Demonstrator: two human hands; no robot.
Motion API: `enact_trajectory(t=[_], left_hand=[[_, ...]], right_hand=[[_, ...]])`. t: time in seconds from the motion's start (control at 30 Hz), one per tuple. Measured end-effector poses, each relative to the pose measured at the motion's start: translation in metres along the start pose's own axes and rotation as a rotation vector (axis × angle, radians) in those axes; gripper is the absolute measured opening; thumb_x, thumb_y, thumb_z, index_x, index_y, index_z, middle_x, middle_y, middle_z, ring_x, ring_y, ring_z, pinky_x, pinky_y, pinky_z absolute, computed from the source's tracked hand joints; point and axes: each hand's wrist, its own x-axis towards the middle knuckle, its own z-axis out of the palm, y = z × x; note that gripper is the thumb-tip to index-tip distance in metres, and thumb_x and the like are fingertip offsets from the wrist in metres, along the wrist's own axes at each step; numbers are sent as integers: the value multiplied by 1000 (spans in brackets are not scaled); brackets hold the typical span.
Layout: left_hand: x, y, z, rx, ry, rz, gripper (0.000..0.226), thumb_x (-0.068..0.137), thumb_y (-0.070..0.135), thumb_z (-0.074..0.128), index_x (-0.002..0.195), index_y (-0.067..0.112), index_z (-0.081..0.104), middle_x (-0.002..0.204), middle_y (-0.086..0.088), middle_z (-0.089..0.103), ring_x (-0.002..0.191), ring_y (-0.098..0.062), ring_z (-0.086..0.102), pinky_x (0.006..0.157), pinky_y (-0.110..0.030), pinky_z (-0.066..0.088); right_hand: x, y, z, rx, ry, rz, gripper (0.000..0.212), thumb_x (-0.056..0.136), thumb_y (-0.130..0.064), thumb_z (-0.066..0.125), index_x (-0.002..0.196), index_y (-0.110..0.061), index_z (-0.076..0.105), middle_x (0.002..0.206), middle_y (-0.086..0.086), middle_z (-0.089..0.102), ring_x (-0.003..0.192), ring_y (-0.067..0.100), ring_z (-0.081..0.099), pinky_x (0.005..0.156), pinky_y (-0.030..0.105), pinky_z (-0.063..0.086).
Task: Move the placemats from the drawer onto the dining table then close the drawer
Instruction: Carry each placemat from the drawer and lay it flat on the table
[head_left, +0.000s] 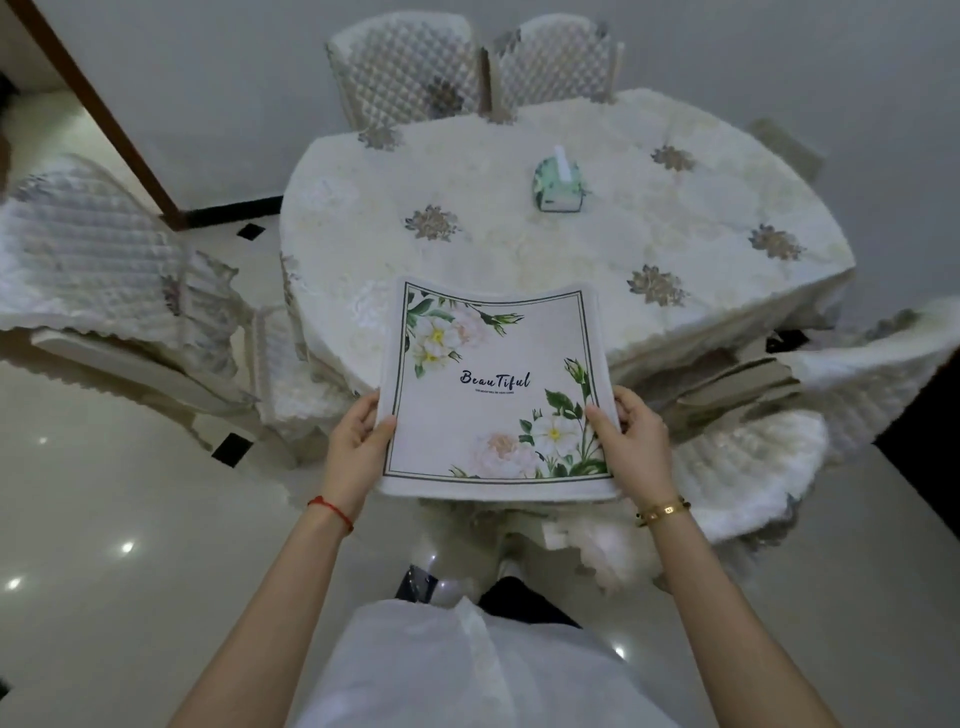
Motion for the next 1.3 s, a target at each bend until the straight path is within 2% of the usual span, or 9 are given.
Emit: enact_trajectory(t=[0.2, 0.37, 0.5, 0.6, 0.7, 0.9, 1.07, 1.17, 1.3], left_hand=[[63, -8, 49, 3, 126, -34, 36, 94, -2, 50, 129, 7, 52, 122, -15, 64, 108, -27, 64, 92, -38, 54], [111, -8, 73, 14, 192, -70, 37, 95, -1, 50, 131, 5, 50, 120, -12, 63, 97, -12, 65, 80, -20, 55], [150, -13, 82, 47, 206, -90, 39, 95, -1, 50, 133, 6, 49, 122, -12, 62, 102, -16, 63, 92, -32, 53], [175, -18, 86, 45, 211, -125, 39, 95, -1, 50, 133, 6, 49, 120, -11, 62, 98, -11, 63, 83, -19, 54], [191, -25, 94, 19, 202, -151, 35, 95, -1, 49, 127, 11, 51, 115, -10, 65, 97, -14, 65, 83, -22, 55], [207, -43, 105, 20, 240, -201, 33, 95, 1, 49, 122, 19, 52, 120, -15, 64, 107, -27, 64, 92, -38, 53], [211, -59, 110, 35, 281, -232, 39, 95, 1, 49, 134, 5, 46, 126, -14, 60, 109, -23, 61, 89, -23, 54], [210, -66, 110, 52, 291, -249, 44, 94, 3, 53, 137, 6, 44, 130, -13, 58, 116, -22, 58, 98, -32, 50], [207, -71, 108, 65, 308, -270, 52, 90, 3, 61, 139, 6, 44, 132, -11, 57, 119, -21, 56, 103, -34, 46]], right_hand=[[111, 13, -4, -17, -114, 2, 24, 90, -15, 65, 114, -12, 63, 94, -1, 70, 79, 1, 64, 68, 9, 50], [182, 27, 11, -58, -179, 15, 27, 90, -20, 65, 116, -12, 63, 95, 2, 71, 77, 9, 64, 67, 18, 53], [228, 40, 27, -86, -189, 31, 26, 89, -22, 66, 113, -12, 65, 99, 6, 72, 87, 19, 68, 79, 35, 56], [256, 50, 36, -111, -199, 40, 27, 89, -20, 66, 114, -11, 65, 97, 7, 73, 79, 13, 67, 72, 28, 56], [277, 60, 43, -147, -205, 51, 30, 89, -20, 66, 116, -7, 64, 91, 8, 72, 67, 3, 58, 59, 8, 45], [303, 81, 55, -194, -252, 79, 32, 89, -25, 67, 115, -8, 64, 93, 12, 73, 75, 15, 61, 71, 30, 50], [314, 93, 60, -214, -251, 87, 34, 88, -29, 66, 116, -9, 64, 95, 12, 72, 78, 15, 60, 75, 31, 51], [314, 96, 59, -246, -240, 78, 29, 88, -26, 67, 112, -10, 65, 83, 5, 70, 68, 7, 57, 64, 18, 44], [314, 101, 59, -234, -210, 85, 29, 86, -27, 70, 109, -10, 64, 89, 5, 73, 79, 15, 67, 75, 29, 53]])
